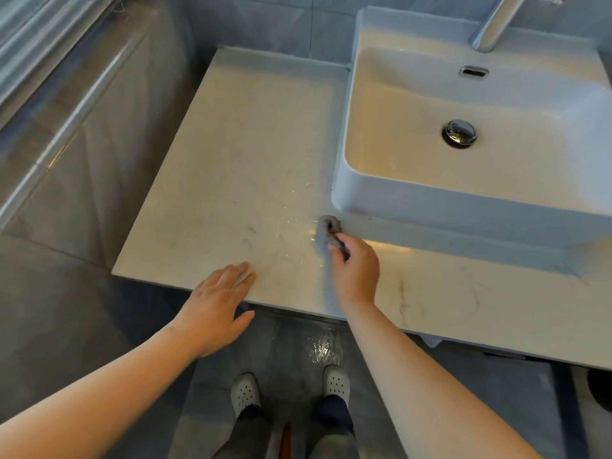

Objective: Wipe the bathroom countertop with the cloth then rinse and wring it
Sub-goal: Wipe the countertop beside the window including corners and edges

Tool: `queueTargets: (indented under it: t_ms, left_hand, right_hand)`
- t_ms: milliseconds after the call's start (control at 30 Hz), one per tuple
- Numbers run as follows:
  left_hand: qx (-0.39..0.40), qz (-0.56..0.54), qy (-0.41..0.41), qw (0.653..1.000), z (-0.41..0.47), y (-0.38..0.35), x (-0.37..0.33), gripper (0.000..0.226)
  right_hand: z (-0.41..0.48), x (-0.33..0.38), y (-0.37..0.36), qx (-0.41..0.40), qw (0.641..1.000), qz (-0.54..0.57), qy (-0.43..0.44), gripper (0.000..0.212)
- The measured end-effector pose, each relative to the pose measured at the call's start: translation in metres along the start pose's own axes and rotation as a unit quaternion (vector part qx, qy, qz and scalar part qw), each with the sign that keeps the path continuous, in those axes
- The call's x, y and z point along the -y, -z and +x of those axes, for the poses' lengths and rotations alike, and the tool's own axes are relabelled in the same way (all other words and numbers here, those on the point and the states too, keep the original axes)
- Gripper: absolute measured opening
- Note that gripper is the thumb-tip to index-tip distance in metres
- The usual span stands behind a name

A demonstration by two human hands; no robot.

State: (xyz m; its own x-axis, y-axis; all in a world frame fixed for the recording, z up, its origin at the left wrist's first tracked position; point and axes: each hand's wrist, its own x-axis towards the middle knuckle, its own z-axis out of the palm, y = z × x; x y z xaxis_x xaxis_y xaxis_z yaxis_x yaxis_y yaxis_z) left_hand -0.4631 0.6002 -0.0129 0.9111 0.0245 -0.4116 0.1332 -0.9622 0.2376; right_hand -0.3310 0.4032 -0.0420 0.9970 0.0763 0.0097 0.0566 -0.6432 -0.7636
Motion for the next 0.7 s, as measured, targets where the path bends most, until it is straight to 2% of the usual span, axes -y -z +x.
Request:
queueTargets:
  t_ms: [67, 100, 200, 300, 433, 500, 600, 700]
  left_hand:
    - [0.003, 0.003, -0.005, 1.0, 0.0, 0.001, 0.003, 0.07]
    - [0.004, 0.005, -0.006, 1.0, 0.0, 0.001, 0.004, 0.07]
    - [0.008, 0.011, -0.011, 1.0, 0.001, 0.001, 0.004, 0.07]
    - [0.001, 0.022, -0.018, 1.0, 0.0, 0.001, 0.005, 0.071]
    - [-0.001, 0.03, -0.028, 0.999, -0.001, 0.0, 0.008, 0.072]
    - [-0.002, 0.032, -0.036, 0.999, -0.001, 0.001, 0.011, 0.072]
    - [0.001, 0.022, -0.049, 0.999, -0.001, 0.001, 0.015, 0.071]
    - [0.003, -0.013, -0.069, 0.998, -0.002, 0.004, 0.022, 0.068]
  right_hand:
    - [-0.002, 0.011, 0.004, 0.045, 0.998, 0.049, -0.013, 0.016]
    - [-0.005, 0.015, 0.012, 0.034, 0.997, 0.067, -0.018, 0.014]
    - [-0.028, 0.01, 0.045, -0.071, 0.994, 0.079, -0.019, 0.01]
    - [-0.056, -0.015, 0.071, -0.138, 0.99, 0.031, -0.022, 0.014]
    - [-0.079, -0.048, 0.056, -0.102, 0.992, -0.032, -0.07, 0.026]
    - [-0.088, -0.046, 0.039, -0.113, 0.99, -0.033, -0.083, 0.031]
    - [-0.097, -0.03, 0.017, -0.13, 0.988, -0.02, -0.085, 0.024]
    - [-0.104, -0.017, -0.003, -0.102, 0.992, -0.02, -0.067, 0.022]
